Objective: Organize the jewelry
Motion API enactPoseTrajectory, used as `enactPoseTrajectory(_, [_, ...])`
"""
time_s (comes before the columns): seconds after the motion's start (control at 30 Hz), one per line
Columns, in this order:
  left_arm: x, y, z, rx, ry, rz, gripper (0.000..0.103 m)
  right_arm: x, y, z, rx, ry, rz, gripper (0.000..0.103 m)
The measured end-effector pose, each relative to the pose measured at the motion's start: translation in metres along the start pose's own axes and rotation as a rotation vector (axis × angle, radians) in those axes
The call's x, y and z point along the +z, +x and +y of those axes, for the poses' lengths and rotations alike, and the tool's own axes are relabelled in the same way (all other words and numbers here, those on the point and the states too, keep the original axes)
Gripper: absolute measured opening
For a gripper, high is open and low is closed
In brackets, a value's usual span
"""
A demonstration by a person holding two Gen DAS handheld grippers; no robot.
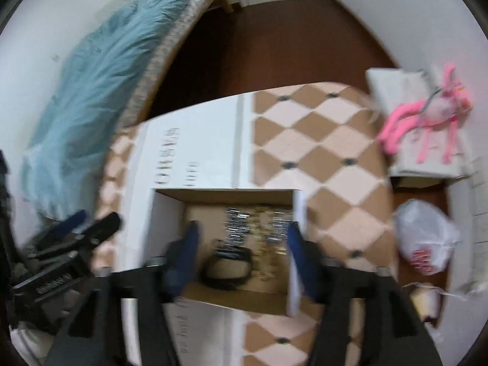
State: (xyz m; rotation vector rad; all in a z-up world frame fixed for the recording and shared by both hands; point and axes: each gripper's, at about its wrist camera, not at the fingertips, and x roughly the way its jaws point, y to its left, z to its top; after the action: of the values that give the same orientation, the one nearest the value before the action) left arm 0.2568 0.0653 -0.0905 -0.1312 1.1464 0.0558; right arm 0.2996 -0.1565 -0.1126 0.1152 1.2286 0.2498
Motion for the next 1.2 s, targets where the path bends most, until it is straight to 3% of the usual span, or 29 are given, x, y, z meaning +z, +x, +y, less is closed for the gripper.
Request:
enactPoseTrajectory(0.07, [-0.008, 0.000, -0.002, 0.033, 0.014, -0.016, 0.096, -0.009, -0.004, -0.002, -0.080, -0.018, -0.016, 0.091])
enactPoseTrajectory(0.2, [-0.025, 0.001, -0.007, 0.069, 0.027, -0.020, 0.098, -0.032, -0.003, -0.005, -0.213, -0.046, -0.014, 0.097])
enactPoseTrajectory(0.3, [-0.035, 0.001, -0.012, 0.072, 0.038, -0.018, 0.099, -0.045, -0.001, -0.008, -0.255, -0.057, -0.012, 0.099])
enactPoseTrajectory(0.57, [-0.049, -0.025, -0.026, 0.055, 0.060, -0.058, 0.099, -0.064, -0.024, -0.007, -0.284, -0.045, -0.053, 0.099])
enactPoseTrajectory(1.2, [-0.098, -0.181, -0.032, 0.059, 0.048, -0.284, 0.099, -0.132, -0.198, 0.030, -0.298, -0.051, -0.343, 0.103])
